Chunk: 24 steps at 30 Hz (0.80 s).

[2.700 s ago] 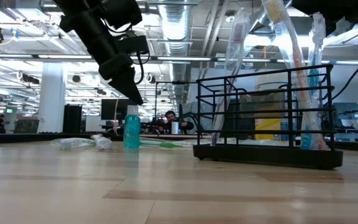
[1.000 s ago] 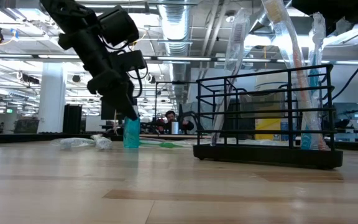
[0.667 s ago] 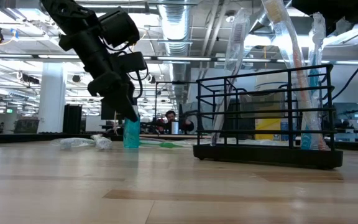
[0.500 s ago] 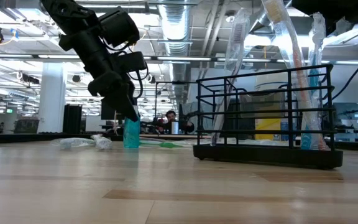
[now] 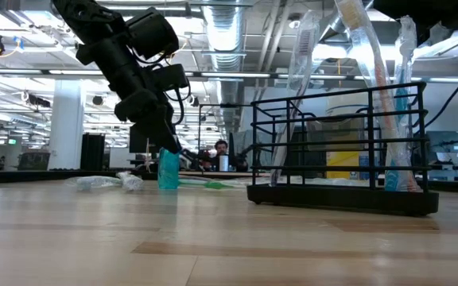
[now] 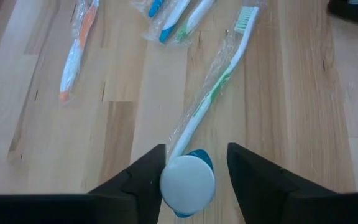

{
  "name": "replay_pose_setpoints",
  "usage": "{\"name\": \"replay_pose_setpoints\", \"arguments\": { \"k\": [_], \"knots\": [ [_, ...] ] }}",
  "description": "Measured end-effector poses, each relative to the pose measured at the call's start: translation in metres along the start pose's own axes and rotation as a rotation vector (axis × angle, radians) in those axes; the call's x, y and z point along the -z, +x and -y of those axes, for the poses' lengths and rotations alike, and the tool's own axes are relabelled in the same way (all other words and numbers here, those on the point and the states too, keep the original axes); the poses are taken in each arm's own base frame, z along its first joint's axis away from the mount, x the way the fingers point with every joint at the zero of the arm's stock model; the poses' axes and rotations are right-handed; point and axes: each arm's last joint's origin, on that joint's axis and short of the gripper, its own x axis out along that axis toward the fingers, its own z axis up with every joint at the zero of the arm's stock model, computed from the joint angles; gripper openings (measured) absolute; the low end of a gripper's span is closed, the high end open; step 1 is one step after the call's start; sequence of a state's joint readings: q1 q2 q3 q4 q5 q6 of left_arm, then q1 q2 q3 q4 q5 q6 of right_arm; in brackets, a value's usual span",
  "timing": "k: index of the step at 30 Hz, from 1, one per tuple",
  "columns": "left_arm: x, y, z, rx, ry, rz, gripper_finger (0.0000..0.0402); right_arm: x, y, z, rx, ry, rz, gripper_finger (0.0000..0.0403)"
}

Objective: Pick & Place toothbrushing station
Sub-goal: Put the bottom blue mouthwash into the mesh organizer

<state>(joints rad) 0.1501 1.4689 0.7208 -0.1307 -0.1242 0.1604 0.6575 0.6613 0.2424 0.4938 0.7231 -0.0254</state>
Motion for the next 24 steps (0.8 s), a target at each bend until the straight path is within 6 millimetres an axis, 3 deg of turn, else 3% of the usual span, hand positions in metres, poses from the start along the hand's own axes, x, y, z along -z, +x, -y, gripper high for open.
{"name": "replay_pose_setpoints", "arguments": {
  "k": [14,24],
  "knots": [
    [0.0,-0.0002,0.0,0.0,-0.002,-0.001,0.0099,0.0,0.0,0.0,0.0,0.0,0.0,0.0098],
    [0.0001,-0.0002,0.0,0.0,-0.016,-0.002,0.0094,0.0,0.0,0.0,0.0,0.0,0.0,0.0098]
  ]
}}
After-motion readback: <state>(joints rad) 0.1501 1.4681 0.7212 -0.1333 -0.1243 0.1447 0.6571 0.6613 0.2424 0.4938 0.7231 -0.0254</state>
